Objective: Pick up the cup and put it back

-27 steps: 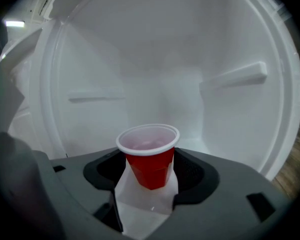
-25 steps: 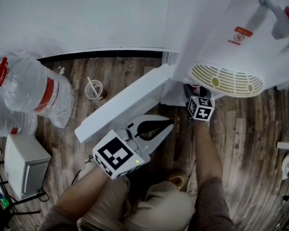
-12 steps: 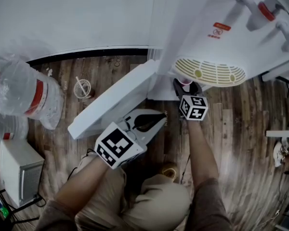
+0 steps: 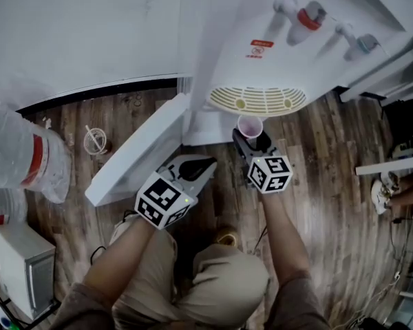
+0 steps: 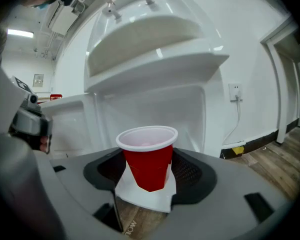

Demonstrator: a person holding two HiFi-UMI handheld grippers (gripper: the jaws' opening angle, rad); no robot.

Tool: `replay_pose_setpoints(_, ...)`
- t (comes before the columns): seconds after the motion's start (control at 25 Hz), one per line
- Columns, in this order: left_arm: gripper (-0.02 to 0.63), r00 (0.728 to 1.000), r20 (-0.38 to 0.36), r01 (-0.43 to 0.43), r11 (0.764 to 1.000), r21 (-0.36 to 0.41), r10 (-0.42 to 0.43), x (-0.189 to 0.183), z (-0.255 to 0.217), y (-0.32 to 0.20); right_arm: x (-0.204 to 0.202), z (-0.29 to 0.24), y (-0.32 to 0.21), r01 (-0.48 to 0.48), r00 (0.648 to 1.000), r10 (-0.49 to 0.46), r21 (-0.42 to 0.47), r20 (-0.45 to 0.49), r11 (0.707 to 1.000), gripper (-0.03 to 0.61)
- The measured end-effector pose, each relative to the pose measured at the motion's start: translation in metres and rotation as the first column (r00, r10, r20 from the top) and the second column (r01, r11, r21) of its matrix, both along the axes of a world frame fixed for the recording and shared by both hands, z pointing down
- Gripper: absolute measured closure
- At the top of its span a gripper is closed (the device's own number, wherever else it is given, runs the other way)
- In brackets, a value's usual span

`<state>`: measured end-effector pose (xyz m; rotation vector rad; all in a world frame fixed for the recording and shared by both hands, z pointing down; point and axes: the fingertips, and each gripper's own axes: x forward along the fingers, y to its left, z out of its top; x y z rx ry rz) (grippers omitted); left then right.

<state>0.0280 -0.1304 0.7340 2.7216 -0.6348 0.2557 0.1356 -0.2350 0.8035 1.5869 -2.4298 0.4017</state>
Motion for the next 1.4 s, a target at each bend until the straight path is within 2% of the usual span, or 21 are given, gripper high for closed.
replay_pose_setpoints(0.16, 0.611, 1.0, -0.019, 0.002, 1.0, 0.002, -0.002, 0.007, -0.001, -0.002, 0.008, -0.026, 0.035, -0.002, 1.0, 0.002, 0.019, 0.006, 1.0, 0.293)
replay_pose_setpoints(0.56, 0.611, 0.997, -0.023, -0.069, 0.997, 0.03, 0.07, 0.025, 0.0, 0.004, 0.015, -0.076, 0.103, 0.004, 1.0, -0.006, 0.04, 0.031, 0.999, 0.295)
replay_pose_setpoints(0.76, 0.611, 0.995, -0.057, -0.076, 0.997, 0.031, 0.078, 0.03, -0.004, 0.004, 0.007, -0.074, 0.135, 0.027, 0.999, -0.026, 0.034, -0.028, 0.999, 0.295)
replay_pose_setpoints(1.4, 0.611, 0.989, -0.083, -0.114, 0.99, 0.08, 0.121, 0.038, -0.018, 0.015, 0.03, -0.06, 0.181, -0.084, 0.996, 0.084, 0.019, 0.025, 0.996, 0.298)
